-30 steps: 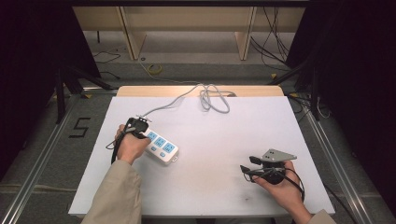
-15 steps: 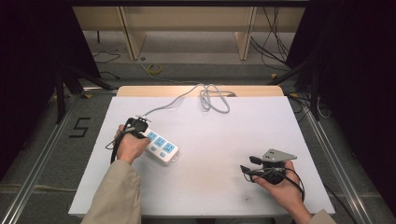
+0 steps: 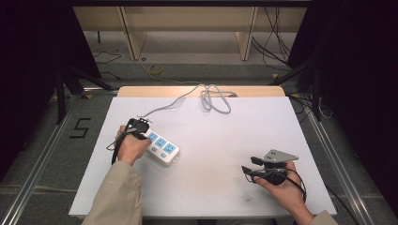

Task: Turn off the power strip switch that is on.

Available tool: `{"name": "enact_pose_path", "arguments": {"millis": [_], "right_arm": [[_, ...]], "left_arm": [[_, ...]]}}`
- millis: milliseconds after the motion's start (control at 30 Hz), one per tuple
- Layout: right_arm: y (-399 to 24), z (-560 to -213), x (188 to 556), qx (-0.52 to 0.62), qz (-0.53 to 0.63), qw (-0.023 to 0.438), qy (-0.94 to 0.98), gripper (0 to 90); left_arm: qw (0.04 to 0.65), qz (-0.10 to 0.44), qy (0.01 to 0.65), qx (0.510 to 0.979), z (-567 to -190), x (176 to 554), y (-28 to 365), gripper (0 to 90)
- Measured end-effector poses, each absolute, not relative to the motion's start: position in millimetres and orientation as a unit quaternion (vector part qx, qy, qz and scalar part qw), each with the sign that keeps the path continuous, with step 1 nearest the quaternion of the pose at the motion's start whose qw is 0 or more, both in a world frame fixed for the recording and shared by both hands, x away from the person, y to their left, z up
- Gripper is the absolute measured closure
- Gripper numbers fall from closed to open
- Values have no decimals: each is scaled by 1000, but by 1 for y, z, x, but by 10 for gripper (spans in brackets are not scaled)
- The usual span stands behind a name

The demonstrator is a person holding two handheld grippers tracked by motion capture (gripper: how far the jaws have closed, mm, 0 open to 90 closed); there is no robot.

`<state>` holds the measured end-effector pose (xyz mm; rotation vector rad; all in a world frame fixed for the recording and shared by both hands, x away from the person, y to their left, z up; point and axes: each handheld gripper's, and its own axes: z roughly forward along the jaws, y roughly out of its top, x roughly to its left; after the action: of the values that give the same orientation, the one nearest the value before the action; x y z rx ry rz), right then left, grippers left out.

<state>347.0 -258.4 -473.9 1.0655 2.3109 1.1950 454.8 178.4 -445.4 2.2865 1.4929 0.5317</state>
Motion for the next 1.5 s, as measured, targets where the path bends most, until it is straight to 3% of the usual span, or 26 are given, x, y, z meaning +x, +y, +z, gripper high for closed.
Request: {"name": "enact_pose_path", "arguments": {"millis": [1500], "right_arm": [[-259,-473,348,376,422,166,808,460]], "left_arm": [[182,190,521,812,-446,454,175,898]]}}
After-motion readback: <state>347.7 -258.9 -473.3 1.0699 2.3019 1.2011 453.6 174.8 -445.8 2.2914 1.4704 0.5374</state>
